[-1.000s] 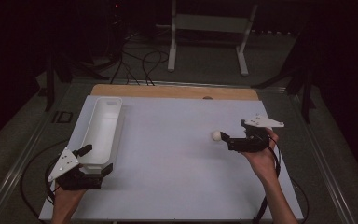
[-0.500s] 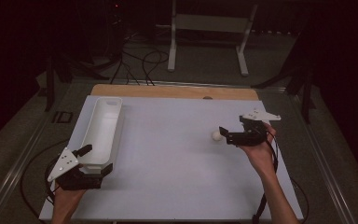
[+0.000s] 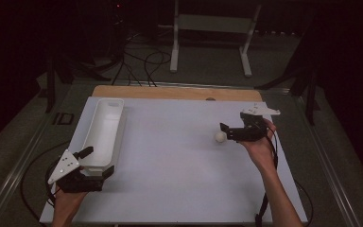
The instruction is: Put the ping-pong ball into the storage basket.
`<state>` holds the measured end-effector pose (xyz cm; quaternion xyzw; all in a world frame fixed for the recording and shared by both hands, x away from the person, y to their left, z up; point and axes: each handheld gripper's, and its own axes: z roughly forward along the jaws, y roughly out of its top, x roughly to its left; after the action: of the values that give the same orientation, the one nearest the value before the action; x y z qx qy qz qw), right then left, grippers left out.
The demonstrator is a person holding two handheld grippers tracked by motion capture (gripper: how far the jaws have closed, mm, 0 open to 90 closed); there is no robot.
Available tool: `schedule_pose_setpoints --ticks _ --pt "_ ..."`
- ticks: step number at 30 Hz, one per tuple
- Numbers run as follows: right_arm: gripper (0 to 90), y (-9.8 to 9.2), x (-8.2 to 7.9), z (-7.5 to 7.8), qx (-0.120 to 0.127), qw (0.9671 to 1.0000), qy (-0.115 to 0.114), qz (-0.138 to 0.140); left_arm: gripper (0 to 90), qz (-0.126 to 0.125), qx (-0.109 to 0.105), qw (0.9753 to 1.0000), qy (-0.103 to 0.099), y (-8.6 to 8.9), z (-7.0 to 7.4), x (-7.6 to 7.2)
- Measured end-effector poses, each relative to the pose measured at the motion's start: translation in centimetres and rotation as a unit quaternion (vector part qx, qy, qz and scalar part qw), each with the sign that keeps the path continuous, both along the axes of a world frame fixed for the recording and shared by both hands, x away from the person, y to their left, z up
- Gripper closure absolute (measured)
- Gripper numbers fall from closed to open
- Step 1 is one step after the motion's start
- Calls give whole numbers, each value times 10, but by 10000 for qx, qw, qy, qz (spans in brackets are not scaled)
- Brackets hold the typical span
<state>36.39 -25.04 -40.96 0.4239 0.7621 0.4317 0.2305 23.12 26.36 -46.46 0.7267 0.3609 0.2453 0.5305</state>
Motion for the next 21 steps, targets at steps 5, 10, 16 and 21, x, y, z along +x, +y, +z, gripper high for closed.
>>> schedule_pose_setpoints --ticks 5,10,16,21 --pt "69 2 8 1 -21 10000 63 -46 0 -1 -1 10000 10 0 0 0" --pt "69 5 13 5 -59 10000 58 -35 0 -3 -5 10000 10 0 0 0" --pt "69 10 23 6 -124 9998 142 -58 0 3 -2 10000 10 1 0 0" --pt "69 11 29 4 -183 9996 196 -71 0 3 -11 10000 15 1 -1 0"
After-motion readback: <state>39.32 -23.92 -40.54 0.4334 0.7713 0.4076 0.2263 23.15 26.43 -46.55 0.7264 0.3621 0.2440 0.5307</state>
